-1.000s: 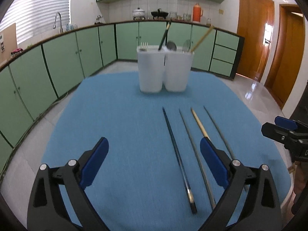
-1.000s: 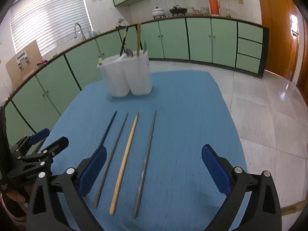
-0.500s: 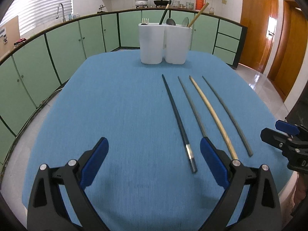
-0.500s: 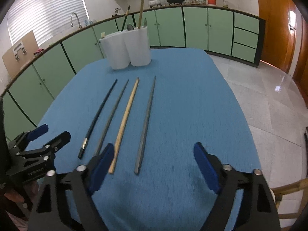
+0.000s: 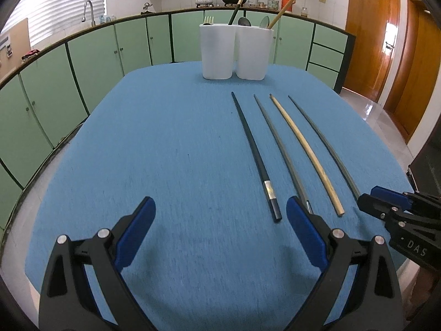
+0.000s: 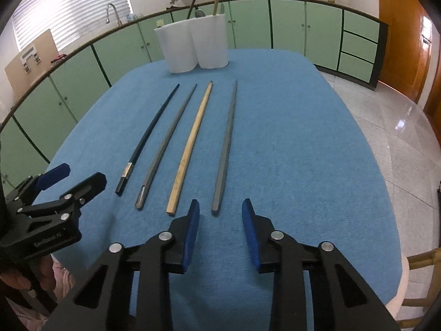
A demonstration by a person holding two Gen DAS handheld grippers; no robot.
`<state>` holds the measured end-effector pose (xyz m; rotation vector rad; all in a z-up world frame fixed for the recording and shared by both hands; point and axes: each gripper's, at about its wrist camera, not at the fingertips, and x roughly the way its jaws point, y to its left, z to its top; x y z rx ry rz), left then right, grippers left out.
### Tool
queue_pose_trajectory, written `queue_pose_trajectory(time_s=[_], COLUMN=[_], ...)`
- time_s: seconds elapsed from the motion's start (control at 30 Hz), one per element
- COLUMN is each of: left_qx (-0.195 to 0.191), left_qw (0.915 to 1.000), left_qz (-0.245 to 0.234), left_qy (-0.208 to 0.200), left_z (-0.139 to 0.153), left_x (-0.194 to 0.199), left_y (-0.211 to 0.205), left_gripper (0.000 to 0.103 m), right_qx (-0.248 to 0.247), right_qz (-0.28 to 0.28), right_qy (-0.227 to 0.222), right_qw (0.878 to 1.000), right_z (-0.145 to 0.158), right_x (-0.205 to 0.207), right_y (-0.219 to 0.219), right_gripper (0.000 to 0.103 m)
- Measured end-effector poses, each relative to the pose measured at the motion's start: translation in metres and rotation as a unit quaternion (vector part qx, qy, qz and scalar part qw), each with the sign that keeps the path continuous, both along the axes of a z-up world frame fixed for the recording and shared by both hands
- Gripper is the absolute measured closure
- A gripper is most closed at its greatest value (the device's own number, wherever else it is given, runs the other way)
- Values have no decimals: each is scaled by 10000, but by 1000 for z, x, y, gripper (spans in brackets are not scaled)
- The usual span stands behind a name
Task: Organize utensils
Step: 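Move both open tools back over the remaining chopsticks, then grasp the black silver-banded chopstick with the left tool while the right grasps a grey chopstick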
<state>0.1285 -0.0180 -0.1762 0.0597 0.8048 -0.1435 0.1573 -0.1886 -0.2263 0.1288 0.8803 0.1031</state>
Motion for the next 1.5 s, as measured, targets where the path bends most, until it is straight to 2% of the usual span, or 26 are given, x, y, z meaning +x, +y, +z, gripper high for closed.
queue_pose_trajectory(time_s=[0.1,0.43,0.57,0.7,0.93,1.0,1.03,1.07,1.3,1.43,1.5], left_qx=[-15,-31,-37,-43,-87,-91,-91,-88,-115,-53,-41], left_qw=[10000,10000,10000,10000,9999,9999,9998,9997,9993,9994,9994], left_qz=[6,17,13,-7,-81,-108,-135,-153,-273,-245,-252], left_qy=[31,44,45,42,73,76,108,144,214,247,221], left_z=[-2,-5,-5,-6,-7,-8,-9,-10,-14,-18,-17], left_x=[0,-1,-1,-1,-2,-4,-3,-3,-3,0,0], left_y=[-1,-2,-3,-4,-8,-10,-12,-13,-23,-28,-30], left_gripper=[10,10,10,10,10,15,25,29,33,48,51], right_qx=[15,-47,-179,-269,-250,-246,-237,-224,-162,-112,-93], right_qz=[33,0,9,7,-107,-122,-124,-123,-113,-123,-120], right_qy=[46,14,-51,-77,-85,-93,-94,-88,-82,-79,-80], right_qw=[10000,10000,9998,9996,9996,9996,9996,9996,9998,9998,9999], right_z=[-2,-3,-5,-6,-4,-4,-4,-4,-4,-5,-5], right_x=[0,1,2,2,3,3,3,3,4,4,4], right_y=[2,4,8,9,3,0,-1,-1,-4,-5,-6], right_gripper=[80,82,85,95,97,97,97,97,97,97,97])
